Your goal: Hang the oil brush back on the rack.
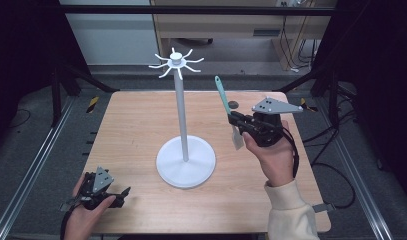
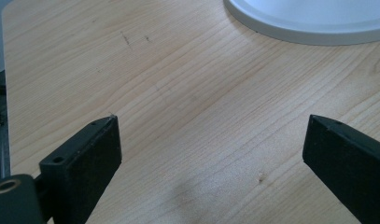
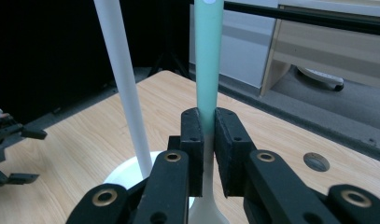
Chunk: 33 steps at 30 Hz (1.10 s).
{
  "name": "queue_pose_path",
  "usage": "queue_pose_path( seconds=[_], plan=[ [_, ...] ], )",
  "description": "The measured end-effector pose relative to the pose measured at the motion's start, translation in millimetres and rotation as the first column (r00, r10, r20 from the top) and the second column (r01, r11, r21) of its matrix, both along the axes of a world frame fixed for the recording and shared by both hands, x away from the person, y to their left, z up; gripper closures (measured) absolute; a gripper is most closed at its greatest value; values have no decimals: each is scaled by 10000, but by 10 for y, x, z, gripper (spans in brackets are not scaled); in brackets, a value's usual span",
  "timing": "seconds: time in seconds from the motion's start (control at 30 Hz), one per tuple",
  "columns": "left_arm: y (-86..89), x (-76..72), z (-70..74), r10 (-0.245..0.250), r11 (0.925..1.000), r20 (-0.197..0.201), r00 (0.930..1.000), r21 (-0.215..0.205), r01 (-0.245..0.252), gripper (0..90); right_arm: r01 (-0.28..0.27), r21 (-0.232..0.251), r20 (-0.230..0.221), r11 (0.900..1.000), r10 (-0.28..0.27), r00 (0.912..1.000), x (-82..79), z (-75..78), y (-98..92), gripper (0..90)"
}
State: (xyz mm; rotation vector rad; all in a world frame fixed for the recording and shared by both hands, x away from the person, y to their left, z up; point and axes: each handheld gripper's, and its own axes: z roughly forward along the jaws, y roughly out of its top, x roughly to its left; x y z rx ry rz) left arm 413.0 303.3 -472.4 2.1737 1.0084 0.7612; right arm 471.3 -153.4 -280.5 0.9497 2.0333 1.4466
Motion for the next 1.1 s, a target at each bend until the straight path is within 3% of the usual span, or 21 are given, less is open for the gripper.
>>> queue_pose_path(
  seconds=[0.23,0.43,1.1],
  plan=[
    [-2,-1,-5,20,10000,-7,10000,6,-20,40,-179,211,136,9996,176,9998,-30,82,13,825],
    [-10,-2,-7,-41,10000,-19,10000,37,41,40,-433,249,505,9988,420,9978,-112,220,53,825],
    [-14,-1,-13,-53,10000,-51,10000,74,53,40,-1086,239,1185,9938,1050,9874,-287,391,147,825]
  ],
)
